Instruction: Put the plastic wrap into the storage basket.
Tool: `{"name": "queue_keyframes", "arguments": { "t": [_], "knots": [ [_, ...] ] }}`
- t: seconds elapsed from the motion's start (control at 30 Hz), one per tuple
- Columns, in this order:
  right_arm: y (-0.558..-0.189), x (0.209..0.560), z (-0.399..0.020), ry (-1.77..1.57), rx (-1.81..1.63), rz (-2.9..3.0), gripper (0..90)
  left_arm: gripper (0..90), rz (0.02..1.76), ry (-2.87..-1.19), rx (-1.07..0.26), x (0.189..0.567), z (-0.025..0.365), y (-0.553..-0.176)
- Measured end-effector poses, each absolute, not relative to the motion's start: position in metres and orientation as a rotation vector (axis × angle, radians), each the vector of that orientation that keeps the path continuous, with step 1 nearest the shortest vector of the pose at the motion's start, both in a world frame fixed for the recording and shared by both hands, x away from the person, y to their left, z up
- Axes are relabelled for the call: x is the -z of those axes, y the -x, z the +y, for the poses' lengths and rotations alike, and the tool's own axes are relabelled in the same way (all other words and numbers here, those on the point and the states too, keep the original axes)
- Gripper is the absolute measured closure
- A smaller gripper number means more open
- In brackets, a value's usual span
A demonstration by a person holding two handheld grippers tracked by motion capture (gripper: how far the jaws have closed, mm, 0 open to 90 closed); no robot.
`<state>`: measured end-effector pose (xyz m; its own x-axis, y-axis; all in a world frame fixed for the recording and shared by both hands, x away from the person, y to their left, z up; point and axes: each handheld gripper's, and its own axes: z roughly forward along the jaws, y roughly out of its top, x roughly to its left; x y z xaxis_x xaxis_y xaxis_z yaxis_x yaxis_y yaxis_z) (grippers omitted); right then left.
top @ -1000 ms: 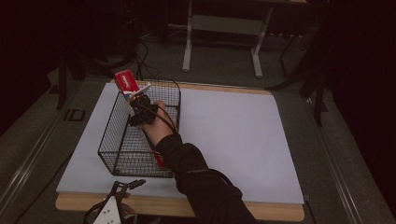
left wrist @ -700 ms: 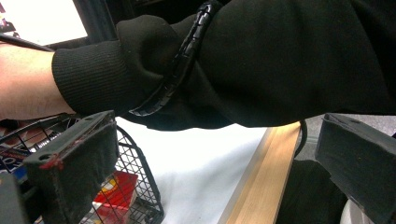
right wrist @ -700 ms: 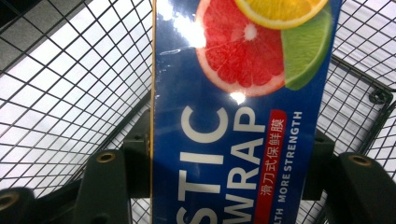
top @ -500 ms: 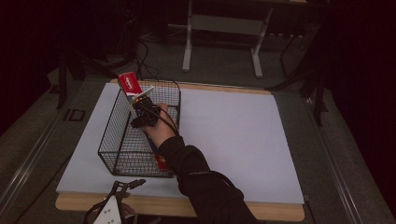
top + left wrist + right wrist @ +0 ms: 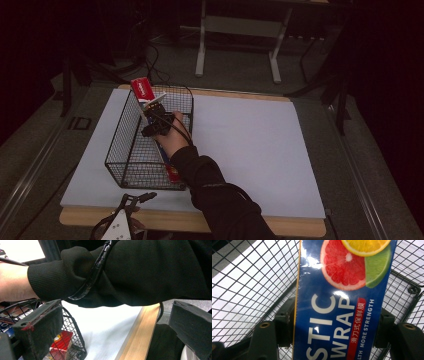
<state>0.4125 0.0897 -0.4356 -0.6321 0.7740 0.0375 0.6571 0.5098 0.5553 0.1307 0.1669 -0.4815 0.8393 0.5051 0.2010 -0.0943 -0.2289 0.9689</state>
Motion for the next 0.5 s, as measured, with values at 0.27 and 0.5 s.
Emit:
{"name": "queue_keyframes", "arguments": {
  "t": [0.27, 0.5],
  "knots": [
    [-0.415, 0.442, 0.091, -1.241, -0.747, 2.535, 36.5, 0.2, 0.318, -1.731, -0.567, 0.482, 0.166, -0.131],
    [-0.418, 0.446, 0.092, -1.254, -0.739, 2.542, 36.0, 0.1, 0.322, -1.734, -0.561, 0.483, 0.167, -0.132]
  ]
}}
